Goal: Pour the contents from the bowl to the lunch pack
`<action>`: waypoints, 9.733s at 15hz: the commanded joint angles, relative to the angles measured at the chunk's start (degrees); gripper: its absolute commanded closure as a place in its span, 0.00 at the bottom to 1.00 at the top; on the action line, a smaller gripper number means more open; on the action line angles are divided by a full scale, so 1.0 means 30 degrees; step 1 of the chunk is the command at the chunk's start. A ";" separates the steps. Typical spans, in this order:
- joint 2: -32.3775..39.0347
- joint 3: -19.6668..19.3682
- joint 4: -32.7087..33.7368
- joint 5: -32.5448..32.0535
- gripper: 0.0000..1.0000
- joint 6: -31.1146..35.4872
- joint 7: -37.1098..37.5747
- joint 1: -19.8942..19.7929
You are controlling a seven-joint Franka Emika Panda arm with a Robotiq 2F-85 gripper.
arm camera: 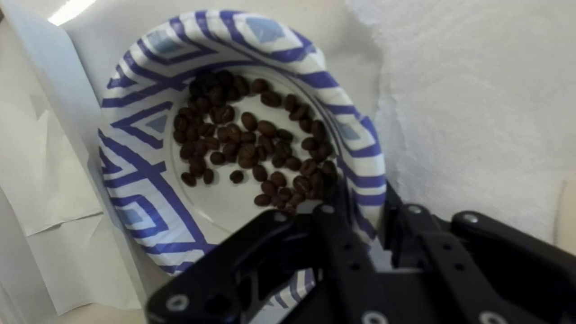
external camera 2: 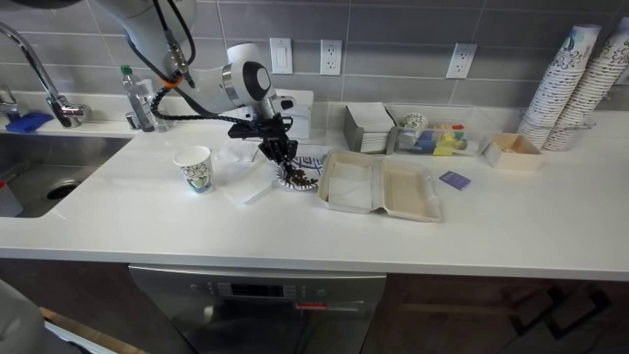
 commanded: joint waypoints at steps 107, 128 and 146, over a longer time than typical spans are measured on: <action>0.1643 -0.1613 0.7457 2.7272 0.98 -1.4615 -2.6478 -1.1004; 0.5059 -0.1236 1.0960 3.0267 0.98 -2.0890 -2.7341 -1.3814; -0.0030 -0.2182 0.6207 2.4333 0.98 -1.2016 -2.6244 -0.7437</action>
